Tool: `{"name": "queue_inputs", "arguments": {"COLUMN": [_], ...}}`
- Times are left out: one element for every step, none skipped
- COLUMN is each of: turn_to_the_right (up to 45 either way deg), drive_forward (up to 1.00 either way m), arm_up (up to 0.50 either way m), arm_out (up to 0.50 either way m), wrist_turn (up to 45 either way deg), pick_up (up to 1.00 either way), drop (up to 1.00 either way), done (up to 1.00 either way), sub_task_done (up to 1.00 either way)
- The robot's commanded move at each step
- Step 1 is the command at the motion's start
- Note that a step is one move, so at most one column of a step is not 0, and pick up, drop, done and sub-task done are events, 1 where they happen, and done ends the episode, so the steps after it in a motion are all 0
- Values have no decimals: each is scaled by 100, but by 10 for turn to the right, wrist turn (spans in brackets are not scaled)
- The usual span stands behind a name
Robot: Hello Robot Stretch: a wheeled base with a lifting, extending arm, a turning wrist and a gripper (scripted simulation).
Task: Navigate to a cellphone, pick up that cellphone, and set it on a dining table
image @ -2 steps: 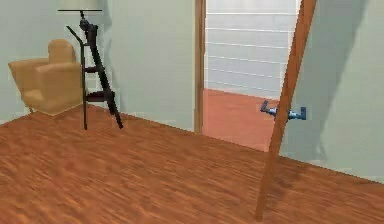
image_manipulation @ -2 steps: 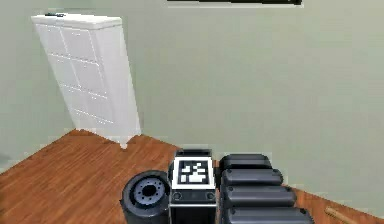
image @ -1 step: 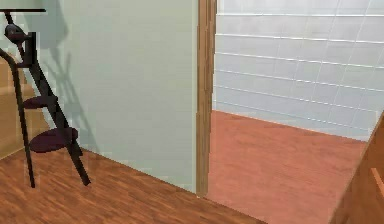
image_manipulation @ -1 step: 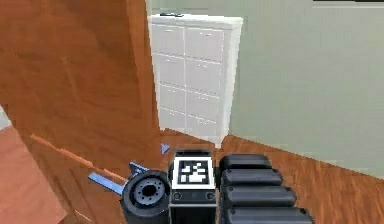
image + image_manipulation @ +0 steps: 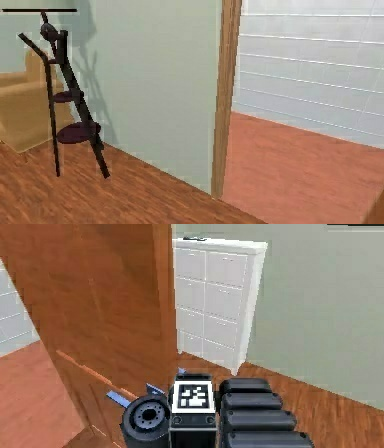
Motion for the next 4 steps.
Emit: {"name": "queue_inputs", "arguments": {"turn_to_the_right": [0, 360, 0, -30], "drive_forward": [10, 0, 70, 0], "arm_up": [0, 0, 0, 0], "arm_out": [0, 0, 0, 0], "wrist_turn": [0, 0, 0, 0], "pick_up": [0, 0, 0, 0], "drop": [0, 0, 0, 0], "done": [0, 0, 0, 0], "sub_task_done": [0, 0, 0, 0]}}
